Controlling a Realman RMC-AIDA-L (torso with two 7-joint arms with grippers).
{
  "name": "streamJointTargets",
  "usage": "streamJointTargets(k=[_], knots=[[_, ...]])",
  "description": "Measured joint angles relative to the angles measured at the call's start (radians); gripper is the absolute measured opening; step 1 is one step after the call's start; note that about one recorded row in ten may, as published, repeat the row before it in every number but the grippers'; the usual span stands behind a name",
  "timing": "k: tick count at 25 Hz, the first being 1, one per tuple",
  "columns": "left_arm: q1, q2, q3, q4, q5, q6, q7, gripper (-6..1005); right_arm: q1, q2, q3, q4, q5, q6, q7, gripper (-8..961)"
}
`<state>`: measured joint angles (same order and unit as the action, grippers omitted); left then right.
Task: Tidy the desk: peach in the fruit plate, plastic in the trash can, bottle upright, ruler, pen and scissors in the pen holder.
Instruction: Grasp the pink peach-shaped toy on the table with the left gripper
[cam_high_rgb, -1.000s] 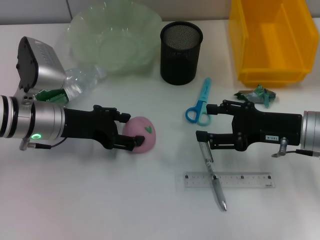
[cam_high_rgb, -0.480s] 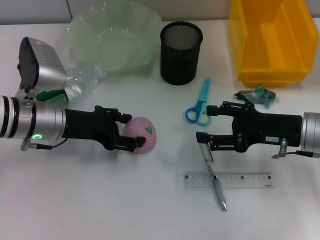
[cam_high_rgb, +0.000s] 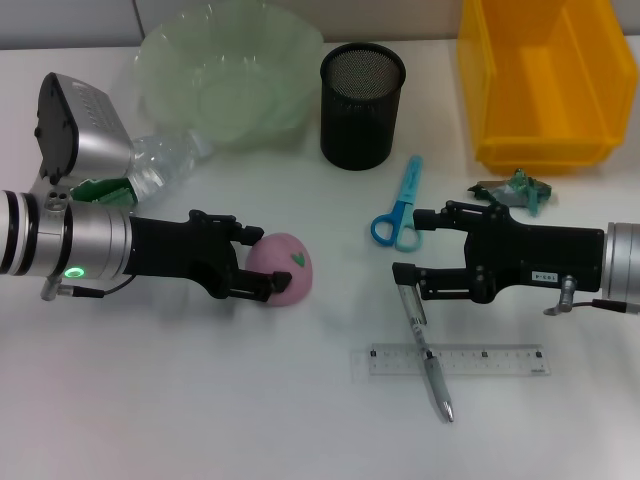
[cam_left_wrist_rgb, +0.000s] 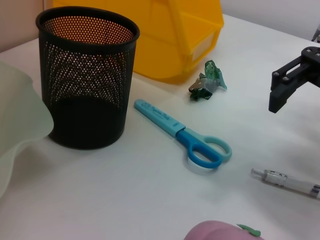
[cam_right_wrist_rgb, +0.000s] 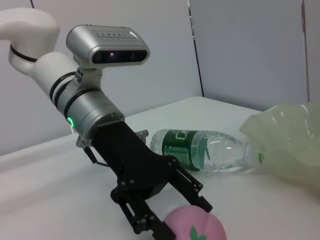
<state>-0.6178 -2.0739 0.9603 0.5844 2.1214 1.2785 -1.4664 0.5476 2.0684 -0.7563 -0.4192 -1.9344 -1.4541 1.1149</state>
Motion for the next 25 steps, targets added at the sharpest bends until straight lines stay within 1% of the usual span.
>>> streamJointTargets(k=[7,13,19,25], knots=[[-0.001,0.000,0.000,0.000,0.000,-0.010,0.002,798,0.004,-0.001,0.000,-0.001,0.000,0.010,0.001,803],[-0.004,0.000,-0.001,0.000,0.000,-0.016,0.003,608,0.006,-0.001,0.000,-0.001,0.000,0.011,0.001,802],[-0.008,0.000,0.001,0.000,0.000,-0.009,0.002,378,0.007,-0.001,0.000,-0.003,0.000,0.011,0.002,800],[-0.008,0.000,0.002,0.000,0.000,-0.008,0.001,302,0.008,-0.001,0.000,-0.003,0.000,0.011,0.004,798]])
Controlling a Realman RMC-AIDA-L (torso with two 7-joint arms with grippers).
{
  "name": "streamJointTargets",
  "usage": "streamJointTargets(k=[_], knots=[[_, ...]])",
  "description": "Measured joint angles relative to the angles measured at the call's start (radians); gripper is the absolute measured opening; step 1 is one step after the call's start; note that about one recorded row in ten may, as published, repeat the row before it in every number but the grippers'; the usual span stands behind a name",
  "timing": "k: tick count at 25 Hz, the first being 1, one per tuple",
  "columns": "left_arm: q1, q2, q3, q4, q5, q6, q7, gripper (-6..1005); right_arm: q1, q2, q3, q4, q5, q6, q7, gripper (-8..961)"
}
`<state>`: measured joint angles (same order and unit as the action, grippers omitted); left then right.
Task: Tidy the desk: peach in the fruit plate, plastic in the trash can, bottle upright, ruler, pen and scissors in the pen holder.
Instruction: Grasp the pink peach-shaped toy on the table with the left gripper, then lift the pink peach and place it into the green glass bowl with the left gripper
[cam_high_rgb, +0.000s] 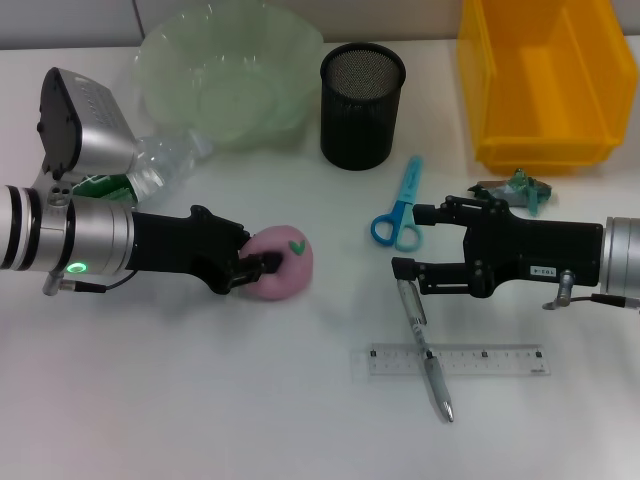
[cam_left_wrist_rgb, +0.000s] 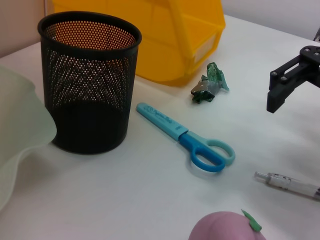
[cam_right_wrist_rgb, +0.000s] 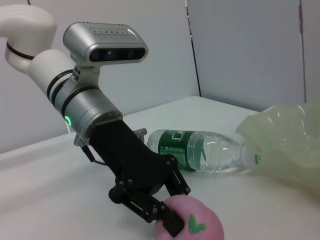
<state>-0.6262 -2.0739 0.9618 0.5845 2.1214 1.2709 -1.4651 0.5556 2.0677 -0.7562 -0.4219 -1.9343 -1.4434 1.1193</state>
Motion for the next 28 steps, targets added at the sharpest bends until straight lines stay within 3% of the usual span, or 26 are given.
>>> streamJointTargets(k=[18,28], knots=[[-0.001,0.000,0.000,0.000,0.000,0.002,-0.001,120,0.000,0.000,0.000,0.001,0.000,0.000,0.001,792],[-0.001,0.000,0.000,0.000,0.000,0.002,-0.001,70,0.000,0.000,0.000,0.002,0.000,0.000,0.001,789]])
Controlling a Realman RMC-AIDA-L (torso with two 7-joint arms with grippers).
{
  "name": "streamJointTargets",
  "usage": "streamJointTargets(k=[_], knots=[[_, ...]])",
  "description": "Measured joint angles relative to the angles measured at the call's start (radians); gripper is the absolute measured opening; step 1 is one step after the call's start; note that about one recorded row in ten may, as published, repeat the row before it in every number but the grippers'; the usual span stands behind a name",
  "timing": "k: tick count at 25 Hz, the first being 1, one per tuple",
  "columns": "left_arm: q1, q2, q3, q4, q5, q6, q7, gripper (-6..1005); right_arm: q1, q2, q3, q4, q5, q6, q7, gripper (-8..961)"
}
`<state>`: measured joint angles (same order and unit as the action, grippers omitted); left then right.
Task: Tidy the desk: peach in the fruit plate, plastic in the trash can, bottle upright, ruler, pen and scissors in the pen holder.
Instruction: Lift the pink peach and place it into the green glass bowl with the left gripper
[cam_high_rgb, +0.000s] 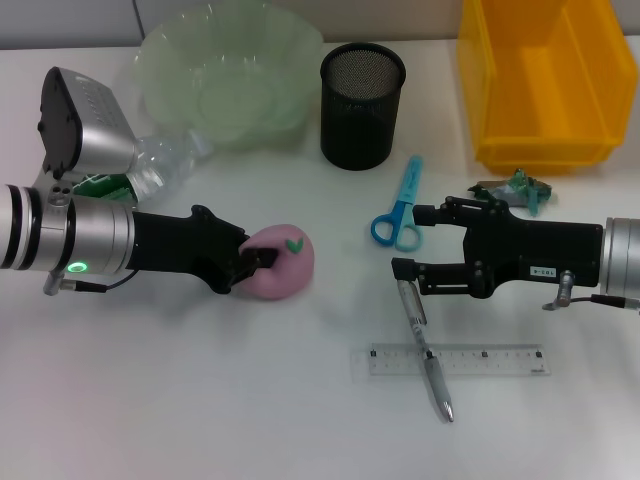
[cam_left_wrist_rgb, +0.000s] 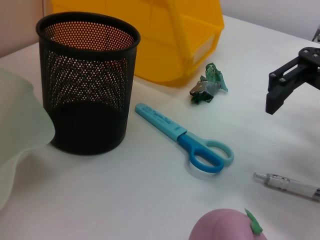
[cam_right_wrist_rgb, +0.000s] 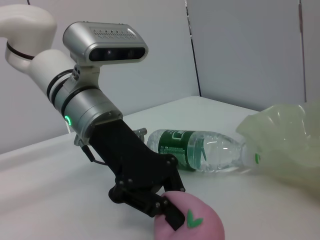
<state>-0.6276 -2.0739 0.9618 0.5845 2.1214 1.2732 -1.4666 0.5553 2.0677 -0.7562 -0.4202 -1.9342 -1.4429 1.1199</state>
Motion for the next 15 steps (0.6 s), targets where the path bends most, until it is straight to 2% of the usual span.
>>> streamJointTargets(k=[15], knots=[[-0.003,0.002,-0.003,0.000,-0.038,0.014,0.000,56,0.000,0.000,0.000,-0.002,0.000,0.010,0.000,785]])
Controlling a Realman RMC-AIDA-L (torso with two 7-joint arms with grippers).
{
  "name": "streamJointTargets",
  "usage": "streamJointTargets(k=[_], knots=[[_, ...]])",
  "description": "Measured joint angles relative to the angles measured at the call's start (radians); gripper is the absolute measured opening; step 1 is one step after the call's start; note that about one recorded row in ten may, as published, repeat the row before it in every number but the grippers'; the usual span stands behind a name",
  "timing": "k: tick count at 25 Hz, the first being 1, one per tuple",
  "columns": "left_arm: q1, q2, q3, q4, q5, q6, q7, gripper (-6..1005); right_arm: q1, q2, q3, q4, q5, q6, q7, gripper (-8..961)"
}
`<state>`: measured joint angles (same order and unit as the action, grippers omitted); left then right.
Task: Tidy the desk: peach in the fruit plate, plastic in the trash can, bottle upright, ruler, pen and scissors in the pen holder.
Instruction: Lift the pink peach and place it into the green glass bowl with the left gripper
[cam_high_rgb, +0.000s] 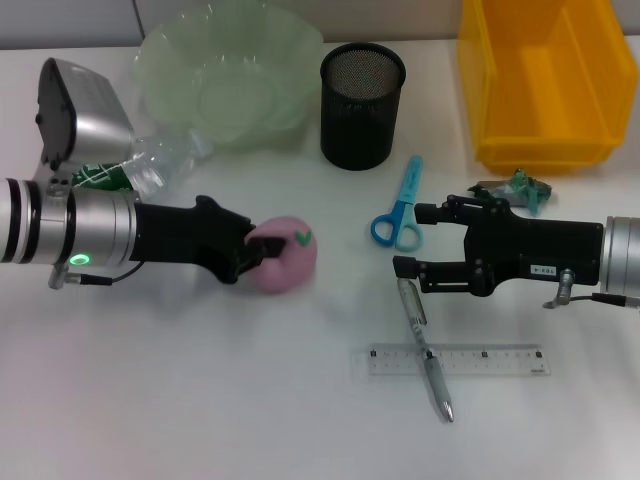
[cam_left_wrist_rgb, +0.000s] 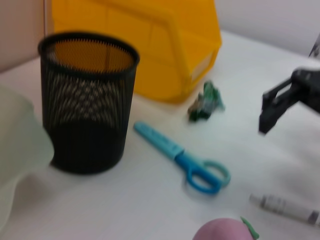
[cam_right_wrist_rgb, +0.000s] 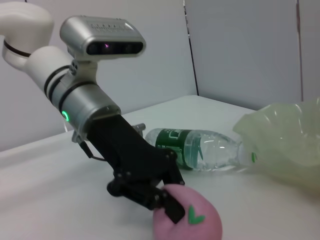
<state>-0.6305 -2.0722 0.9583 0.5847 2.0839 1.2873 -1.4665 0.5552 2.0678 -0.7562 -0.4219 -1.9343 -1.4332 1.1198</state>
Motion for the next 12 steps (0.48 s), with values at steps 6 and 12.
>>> streamJointTargets(k=[6,12], knots=[[0.012,0.006,-0.014,0.010,-0.086,0.046,0.005,58,0.000,0.000,0.000,-0.001,0.000,0.004,0.000,783],[0.063,0.005,-0.063,-0.051,-0.367,0.086,0.175,60,0.001,0.000,0.000,-0.002,0.000,0.004,0.000,781]])
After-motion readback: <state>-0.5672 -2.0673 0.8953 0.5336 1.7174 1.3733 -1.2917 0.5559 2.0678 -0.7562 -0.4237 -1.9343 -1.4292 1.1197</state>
